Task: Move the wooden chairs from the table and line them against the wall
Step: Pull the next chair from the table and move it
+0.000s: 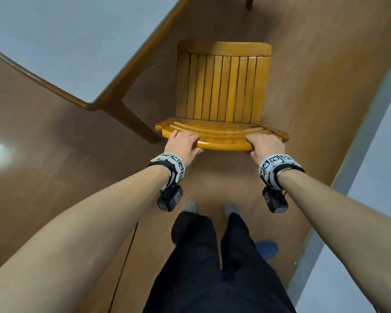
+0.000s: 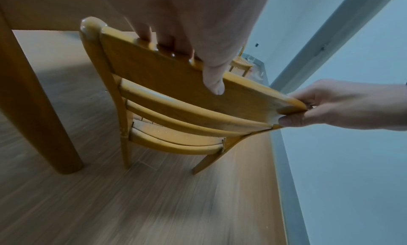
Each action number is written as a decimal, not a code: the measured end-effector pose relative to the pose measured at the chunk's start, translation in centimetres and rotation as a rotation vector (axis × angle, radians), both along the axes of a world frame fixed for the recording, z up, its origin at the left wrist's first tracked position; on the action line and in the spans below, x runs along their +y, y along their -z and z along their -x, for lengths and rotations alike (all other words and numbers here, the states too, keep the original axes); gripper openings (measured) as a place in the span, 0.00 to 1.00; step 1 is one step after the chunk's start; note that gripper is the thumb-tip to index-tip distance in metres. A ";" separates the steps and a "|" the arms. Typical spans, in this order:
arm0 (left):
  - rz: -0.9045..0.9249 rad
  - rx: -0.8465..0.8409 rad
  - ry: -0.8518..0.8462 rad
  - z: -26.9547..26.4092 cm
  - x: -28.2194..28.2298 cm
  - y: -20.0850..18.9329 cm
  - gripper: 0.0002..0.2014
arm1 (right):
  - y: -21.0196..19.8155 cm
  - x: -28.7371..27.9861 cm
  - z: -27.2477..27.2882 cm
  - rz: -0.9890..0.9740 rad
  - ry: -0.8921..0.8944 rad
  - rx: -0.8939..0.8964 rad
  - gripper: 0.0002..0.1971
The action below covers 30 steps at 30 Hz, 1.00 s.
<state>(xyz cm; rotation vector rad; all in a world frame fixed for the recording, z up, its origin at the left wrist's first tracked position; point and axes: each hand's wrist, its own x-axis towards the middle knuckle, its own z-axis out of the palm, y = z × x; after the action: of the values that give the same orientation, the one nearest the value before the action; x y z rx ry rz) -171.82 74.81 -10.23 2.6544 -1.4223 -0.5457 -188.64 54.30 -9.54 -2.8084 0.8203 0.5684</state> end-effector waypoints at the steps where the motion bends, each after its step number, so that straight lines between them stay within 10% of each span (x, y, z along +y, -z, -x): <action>1: 0.004 -0.001 0.022 0.1 0.9 0.0 0.20 | 0.0 1.4 0.5 0.002 0.019 0.007 0.08; 30: -0.057 -0.039 0.669 -3.9 28.4 2.6 0.25 | 1.9 43.4 4.4 0.029 0.612 0.137 0.14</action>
<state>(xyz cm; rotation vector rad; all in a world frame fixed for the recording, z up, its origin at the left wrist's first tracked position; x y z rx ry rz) -167.92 103.21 -12.83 2.1802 -2.3371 -0.5793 -193.09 97.73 -11.44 -2.3602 1.6292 0.6374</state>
